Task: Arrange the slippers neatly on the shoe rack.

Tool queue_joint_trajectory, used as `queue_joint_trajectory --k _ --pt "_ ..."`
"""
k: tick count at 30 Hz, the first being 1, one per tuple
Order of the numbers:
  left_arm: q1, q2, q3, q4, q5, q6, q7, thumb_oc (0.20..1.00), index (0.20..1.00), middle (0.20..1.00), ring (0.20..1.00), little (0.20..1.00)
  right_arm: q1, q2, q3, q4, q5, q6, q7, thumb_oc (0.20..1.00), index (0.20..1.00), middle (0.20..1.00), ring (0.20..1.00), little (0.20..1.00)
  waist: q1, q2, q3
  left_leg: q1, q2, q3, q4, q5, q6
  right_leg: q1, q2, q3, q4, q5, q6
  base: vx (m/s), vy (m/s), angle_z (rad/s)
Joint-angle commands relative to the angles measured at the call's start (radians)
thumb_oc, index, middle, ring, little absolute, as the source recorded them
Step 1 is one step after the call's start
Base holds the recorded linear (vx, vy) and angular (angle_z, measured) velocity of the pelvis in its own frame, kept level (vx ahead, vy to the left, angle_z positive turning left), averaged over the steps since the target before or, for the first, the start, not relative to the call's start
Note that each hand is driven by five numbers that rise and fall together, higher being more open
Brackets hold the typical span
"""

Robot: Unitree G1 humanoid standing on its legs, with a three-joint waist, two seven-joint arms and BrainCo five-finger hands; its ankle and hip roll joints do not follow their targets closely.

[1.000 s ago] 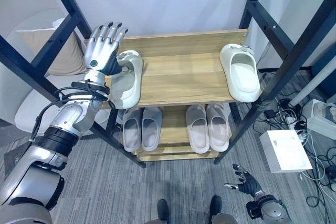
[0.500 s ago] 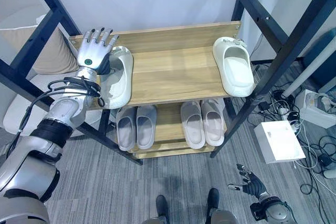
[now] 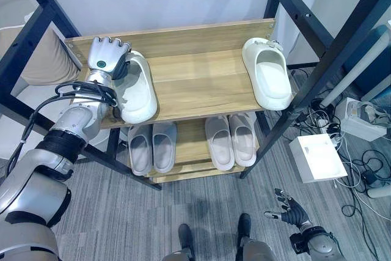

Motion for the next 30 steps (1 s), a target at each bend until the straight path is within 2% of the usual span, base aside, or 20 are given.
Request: queue_joint_trajectory --k 1,2,3,5,8,14,16,18,24,25,26,27,30 --pt "-0.172 -0.048 -0.019 -0.026 0.036 -0.029 0.000 0.200 0.200 0.200 0.200 0.200 -0.037 -0.005 -0.008 -0.060 0.026 -0.043 -0.013 1.000 1.000 1.000 1.000 1.000 -0.008 -0.002 0.014 0.075 -0.014 -0.044 -0.007 -0.088 -0.017 0.080 -0.015 -0.014 0.011 -0.074 0.096 0.00 0.000 0.00" --pt "-0.172 -0.048 -0.019 -0.026 0.036 -0.029 0.000 0.200 0.200 0.200 0.200 0.200 -0.037 -0.005 -0.008 -0.060 0.026 -0.043 -0.013 1.000 1.000 1.000 1.000 1.000 -0.008 -0.002 0.015 0.075 -0.014 -0.044 -0.007 -0.088 -0.017 0.080 -0.014 -0.014 0.011 -0.074 0.096 0.00 0.000 0.00" --pt "-0.186 -0.091 -0.037 -0.014 0.042 -0.033 -0.005 0.200 0.200 0.200 0.200 0.200 -0.044 -0.007 -0.002 -0.058 0.030 -0.042 -0.014 1.000 1.000 1.000 1.000 1.000 -0.017 0.002 0.012 0.079 -0.014 -0.042 -0.007 -0.087 -0.018 0.082 -0.014 -0.014 0.009 -0.077 0.095 0.00 0.000 0.00" --pt "-0.195 -0.099 -0.049 -0.008 0.042 -0.035 -0.008 0.200 0.200 0.200 0.200 0.200 -0.045 -0.009 -0.004 -0.061 0.033 -0.043 -0.015 1.000 1.000 1.000 1.000 1.000 -0.019 0.003 0.012 0.080 -0.013 -0.040 -0.007 -0.088 -0.018 0.082 -0.013 -0.012 0.009 -0.077 0.095 -0.01 -0.012 -0.02" --pt "-0.228 -0.170 -0.087 0.084 0.033 -0.023 -0.008 0.200 0.200 0.200 0.200 0.200 -0.049 -0.016 -0.010 -0.067 0.047 -0.042 -0.023 1.000 1.000 1.000 1.000 1.000 -0.051 0.014 0.014 0.084 -0.008 -0.010 -0.007 -0.085 -0.018 0.068 -0.009 0.015 0.010 -0.071 0.094 -0.02 -0.030 -0.08" --pt "-0.251 -0.222 -0.094 0.156 0.027 -0.002 -0.001 0.200 0.200 0.200 0.200 0.200 -0.028 -0.023 -0.045 -0.065 0.074 -0.043 -0.030 1.000 1.000 1.000 1.000 1.000 -0.077 0.021 0.014 0.090 -0.001 0.021 -0.007 -0.087 -0.020 0.053 -0.001 0.046 0.008 -0.068 0.093 0.00 -0.027 -0.24" --pt "-0.258 -0.254 -0.085 0.205 0.017 0.013 0.011 0.200 0.200 0.200 0.200 0.200 -0.037 -0.020 -0.066 -0.058 0.072 -0.043 -0.069 1.000 1.000 1.000 1.000 1.000 -0.088 0.024 0.015 0.090 0.003 0.033 -0.007 -0.085 -0.021 0.044 0.003 0.058 0.007 -0.069 0.091 0.00 -0.045 -0.22" --pt "-0.272 -0.289 -0.072 0.254 -0.005 0.025 0.027 0.200 0.200 0.200 0.200 0.200 -0.023 -0.016 -0.057 -0.070 0.072 -0.046 -0.064 1.000 1.000 1.000 1.000 1.000 -0.096 0.025 0.014 0.093 0.007 0.040 -0.007 -0.085 -0.023 0.042 0.005 0.065 0.007 -0.068 0.090 0.01 -0.033 -0.17" --pt "-0.317 -0.305 -0.087 0.336 -0.048 0.034 0.056 0.200 0.200 0.200 0.200 0.200 -0.010 -0.029 -0.046 -0.089 0.085 -0.049 -0.061 1.000 1.000 1.000 1.000 1.000 -0.114 0.034 0.010 0.100 0.015 0.056 -0.007 -0.082 -0.029 0.040 0.010 0.077 0.006 -0.069 0.089 0.01 -0.022 -0.13" --pt "-0.321 -0.309 -0.092 0.335 -0.049 0.031 0.054 0.225 0.225 0.225 0.225 0.225 -0.009 -0.027 -0.041 -0.089 0.083 -0.050 -0.060 1.000 1.000 1.000 1.000 1.000 -0.115 0.035 0.010 0.101 0.015 0.056 -0.007 -0.082 -0.030 0.041 0.011 0.077 0.006 -0.070 0.089 0.01 -0.030 -0.09" --pt "-0.323 -0.310 -0.099 0.336 -0.046 0.030 0.048 0.401 0.401 0.401 0.401 0.401 -0.008 -0.027 -0.039 -0.089 0.083 -0.050 -0.057 1.000 1.000 1.000 1.000 1.000 -0.114 0.036 0.009 0.102 0.016 0.054 -0.007 -0.083 -0.030 0.043 0.012 0.075 0.006 -0.071 0.088 0.00 0.000 0.00" --pt "-0.323 -0.313 -0.104 0.329 -0.046 0.026 0.042 1.000 1.000 1.000 1.000 1.000 -0.006 -0.026 -0.037 -0.089 0.084 -0.051 -0.056 1.000 1.000 1.000 1.000 1.000 -0.112 0.038 0.008 0.103 0.017 0.052 -0.007 -0.082 -0.030 0.046 0.013 0.072 0.006 -0.073 0.088 0.00 0.000 0.00" --pt "-0.322 -0.300 -0.090 0.270 -0.060 0.017 0.036 1.000 1.000 1.000 1.000 1.000 0.002 -0.016 -0.033 -0.093 0.084 -0.047 -0.048 1.000 1.000 1.000 1.000 1.000 -0.100 0.040 0.003 0.104 0.017 0.037 -0.007 -0.082 -0.031 0.060 0.014 0.055 0.005 -0.080 0.084 0.00 -0.008 0.01"
